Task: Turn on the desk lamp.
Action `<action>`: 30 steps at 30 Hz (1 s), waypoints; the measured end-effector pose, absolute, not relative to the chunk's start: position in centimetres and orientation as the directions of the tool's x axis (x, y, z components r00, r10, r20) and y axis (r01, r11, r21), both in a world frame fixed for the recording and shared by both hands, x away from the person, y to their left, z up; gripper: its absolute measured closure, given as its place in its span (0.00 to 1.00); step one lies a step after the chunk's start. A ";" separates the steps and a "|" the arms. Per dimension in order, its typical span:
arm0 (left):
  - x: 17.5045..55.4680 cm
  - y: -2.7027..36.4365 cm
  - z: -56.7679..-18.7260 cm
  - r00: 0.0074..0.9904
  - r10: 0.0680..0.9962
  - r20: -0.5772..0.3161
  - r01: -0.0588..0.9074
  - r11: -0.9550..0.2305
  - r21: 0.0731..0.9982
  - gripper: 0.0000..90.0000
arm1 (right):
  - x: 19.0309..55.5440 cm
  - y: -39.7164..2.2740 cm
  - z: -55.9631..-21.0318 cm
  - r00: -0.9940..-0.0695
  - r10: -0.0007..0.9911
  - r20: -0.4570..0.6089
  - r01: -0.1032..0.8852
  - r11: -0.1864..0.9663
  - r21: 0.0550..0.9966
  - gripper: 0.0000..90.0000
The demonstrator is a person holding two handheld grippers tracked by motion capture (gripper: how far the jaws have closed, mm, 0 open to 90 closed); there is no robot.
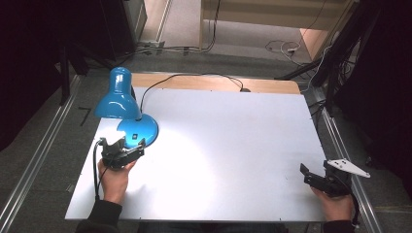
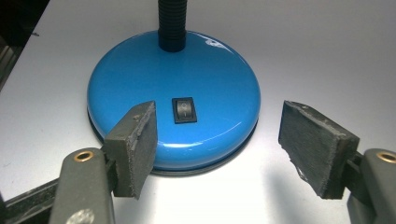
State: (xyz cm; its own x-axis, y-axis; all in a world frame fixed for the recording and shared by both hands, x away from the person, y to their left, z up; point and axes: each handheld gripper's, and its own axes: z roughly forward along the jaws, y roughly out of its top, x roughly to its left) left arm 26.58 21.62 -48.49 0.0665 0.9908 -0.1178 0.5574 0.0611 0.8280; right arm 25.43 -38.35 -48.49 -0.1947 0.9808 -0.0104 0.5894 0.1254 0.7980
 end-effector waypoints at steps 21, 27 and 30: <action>25.7 21.3 -48.2 0.077 0.990 -0.115 0.555 0.053 0.830 0.32 | 25.4 -38.4 -48.5 -0.190 0.982 -0.011 0.592 0.124 0.796 0.13; 25.4 21.2 -48.1 0.082 0.990 -0.117 0.552 0.053 0.832 0.32 | 25.4 -38.3 -48.5 -0.191 0.981 -0.011 0.592 0.124 0.796 0.13; 25.2 21.2 -48.1 0.088 0.990 -0.113 0.552 0.046 0.833 0.32 | 25.4 -38.4 -48.5 -0.192 0.981 -0.011 0.593 0.125 0.795 0.13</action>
State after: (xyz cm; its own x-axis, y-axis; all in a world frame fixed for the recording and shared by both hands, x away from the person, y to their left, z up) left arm 25.21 21.20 -48.11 0.0881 0.9896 -0.1134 0.5520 0.0463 0.8326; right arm 25.43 -38.37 -48.53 -0.1918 0.9814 -0.0113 0.5931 0.1251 0.7953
